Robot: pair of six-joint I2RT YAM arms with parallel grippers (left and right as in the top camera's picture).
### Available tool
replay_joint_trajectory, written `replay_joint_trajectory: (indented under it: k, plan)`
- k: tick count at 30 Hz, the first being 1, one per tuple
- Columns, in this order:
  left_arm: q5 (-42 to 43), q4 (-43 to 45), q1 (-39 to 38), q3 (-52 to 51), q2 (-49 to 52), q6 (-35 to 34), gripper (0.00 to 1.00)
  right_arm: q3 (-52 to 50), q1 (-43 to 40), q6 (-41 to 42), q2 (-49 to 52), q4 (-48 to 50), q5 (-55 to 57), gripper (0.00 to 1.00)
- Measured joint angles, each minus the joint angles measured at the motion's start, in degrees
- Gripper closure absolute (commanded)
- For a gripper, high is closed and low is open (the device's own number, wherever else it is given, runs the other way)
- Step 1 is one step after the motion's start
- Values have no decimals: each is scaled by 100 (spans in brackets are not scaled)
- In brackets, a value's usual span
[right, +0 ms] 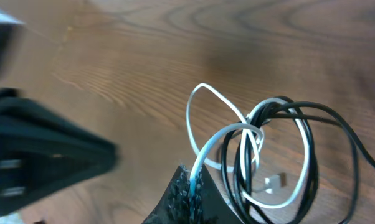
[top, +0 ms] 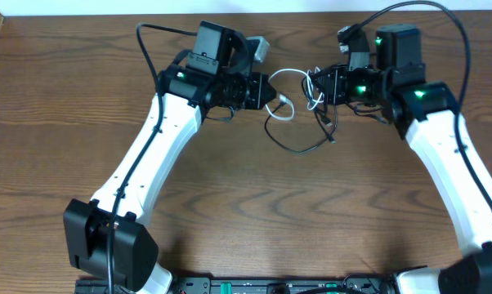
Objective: Untangle cables
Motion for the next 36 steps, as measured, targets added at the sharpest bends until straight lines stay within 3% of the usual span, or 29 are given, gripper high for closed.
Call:
replay_joint_trajectory:
  k: [13,16,22,36]
  plan:
    - [-2,470,-229,-13,13,-11,92,2,-63,186,-131,-367,-85,99]
    - [-2,675,-341,-13,136,-262,90,2,-63,186,-131,-372,-90,99]
    - [0,1014,-555,-55,754,-1025,67,2,-87,181,-131,-402,-105,99]
    - [-2,1532,-581,-136,997,-2391,67,2,-199,164,-131,-455,-79,99]
